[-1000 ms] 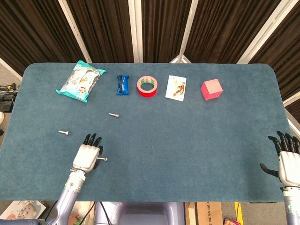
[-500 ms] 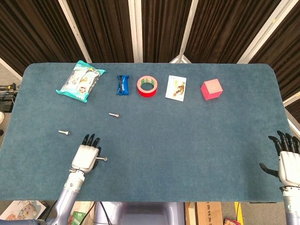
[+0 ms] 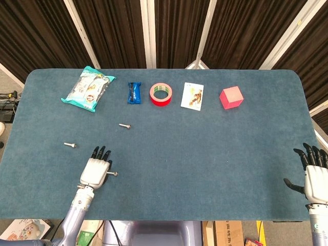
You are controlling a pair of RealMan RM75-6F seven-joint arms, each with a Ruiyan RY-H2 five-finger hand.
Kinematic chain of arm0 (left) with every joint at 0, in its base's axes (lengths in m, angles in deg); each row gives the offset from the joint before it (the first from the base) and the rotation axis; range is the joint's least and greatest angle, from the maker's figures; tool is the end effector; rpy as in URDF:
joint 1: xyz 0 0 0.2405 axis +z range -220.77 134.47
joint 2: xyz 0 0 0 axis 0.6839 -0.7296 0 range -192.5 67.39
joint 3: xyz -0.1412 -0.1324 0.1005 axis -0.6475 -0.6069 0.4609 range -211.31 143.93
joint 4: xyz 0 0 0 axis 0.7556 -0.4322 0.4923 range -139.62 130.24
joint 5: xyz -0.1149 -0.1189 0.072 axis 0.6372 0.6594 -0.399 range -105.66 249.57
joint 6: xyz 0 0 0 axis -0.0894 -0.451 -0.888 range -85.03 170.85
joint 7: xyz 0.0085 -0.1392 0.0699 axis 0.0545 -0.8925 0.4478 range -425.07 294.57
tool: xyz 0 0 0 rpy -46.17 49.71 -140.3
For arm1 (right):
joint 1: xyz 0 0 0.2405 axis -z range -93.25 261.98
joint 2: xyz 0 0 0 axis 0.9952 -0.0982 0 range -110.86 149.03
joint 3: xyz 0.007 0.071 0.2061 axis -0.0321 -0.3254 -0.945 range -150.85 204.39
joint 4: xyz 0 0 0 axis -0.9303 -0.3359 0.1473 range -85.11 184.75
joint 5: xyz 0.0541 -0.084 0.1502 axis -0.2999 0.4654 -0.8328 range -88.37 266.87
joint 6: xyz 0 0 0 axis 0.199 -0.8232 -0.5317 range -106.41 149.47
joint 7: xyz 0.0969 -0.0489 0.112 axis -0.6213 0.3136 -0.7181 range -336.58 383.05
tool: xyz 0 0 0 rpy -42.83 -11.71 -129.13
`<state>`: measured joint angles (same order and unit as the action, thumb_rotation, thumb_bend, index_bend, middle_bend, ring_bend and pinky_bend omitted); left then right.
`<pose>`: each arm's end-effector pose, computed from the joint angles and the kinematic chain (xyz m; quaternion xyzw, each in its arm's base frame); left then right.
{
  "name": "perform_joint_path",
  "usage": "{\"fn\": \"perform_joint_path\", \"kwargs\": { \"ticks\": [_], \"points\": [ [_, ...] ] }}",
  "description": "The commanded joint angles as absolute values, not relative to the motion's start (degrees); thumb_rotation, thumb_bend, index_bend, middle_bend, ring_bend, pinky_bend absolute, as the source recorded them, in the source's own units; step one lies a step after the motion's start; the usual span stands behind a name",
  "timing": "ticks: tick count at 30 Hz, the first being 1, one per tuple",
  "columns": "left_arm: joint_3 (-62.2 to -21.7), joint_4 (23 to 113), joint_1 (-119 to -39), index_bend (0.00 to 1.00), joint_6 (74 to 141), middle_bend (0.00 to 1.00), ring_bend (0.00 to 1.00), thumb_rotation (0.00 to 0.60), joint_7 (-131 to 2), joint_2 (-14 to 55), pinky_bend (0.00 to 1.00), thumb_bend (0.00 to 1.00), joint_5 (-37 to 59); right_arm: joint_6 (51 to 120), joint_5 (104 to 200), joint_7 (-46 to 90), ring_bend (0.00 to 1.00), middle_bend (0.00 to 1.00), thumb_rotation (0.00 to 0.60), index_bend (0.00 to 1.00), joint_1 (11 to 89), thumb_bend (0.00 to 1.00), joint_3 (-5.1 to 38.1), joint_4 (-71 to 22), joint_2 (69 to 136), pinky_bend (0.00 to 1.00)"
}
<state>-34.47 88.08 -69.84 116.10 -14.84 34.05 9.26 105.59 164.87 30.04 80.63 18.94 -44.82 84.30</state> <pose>-0.1605 0.2326 -0.0164 -0.7534 -0.3240 -0.2469 0.5161 -0.2803 -0.1946 0.1810 0.5334 -0.4018 0.3542 0.6547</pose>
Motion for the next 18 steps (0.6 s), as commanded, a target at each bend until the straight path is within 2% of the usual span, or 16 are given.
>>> {"fn": "perform_joint_path", "kwargs": {
  "ticks": [1,12,18],
  "points": [
    [-34.45,88.07,-69.81,0.53,116.05,0.13,0.0,0.6,-14.67,34.12,0.0,0.46,9.4,105.63,164.83,30.01,0.04,0.1,0.6,0.22,80.65,0.13,18.9,-44.83,84.3,0.0],
    [-34.77,88.19,-69.8,0.56,116.45,0.13,0.0,0.6,-13.84,34.13,0.0,0.49,9.35,105.89,164.65,29.96,0.04,0.1,0.6,0.22,80.74,0.13,18.71,-44.87,84.5,0.0],
    [-33.97,89.22,-70.61,0.57,118.77,0.13,0.0,0.6,-11.1,32.88,0.0,0.49,4.02,105.9,165.1,30.03,0.04,0.1,0.6,0.22,80.71,0.13,18.92,-45.08,84.55,0.0]
  ]
}}
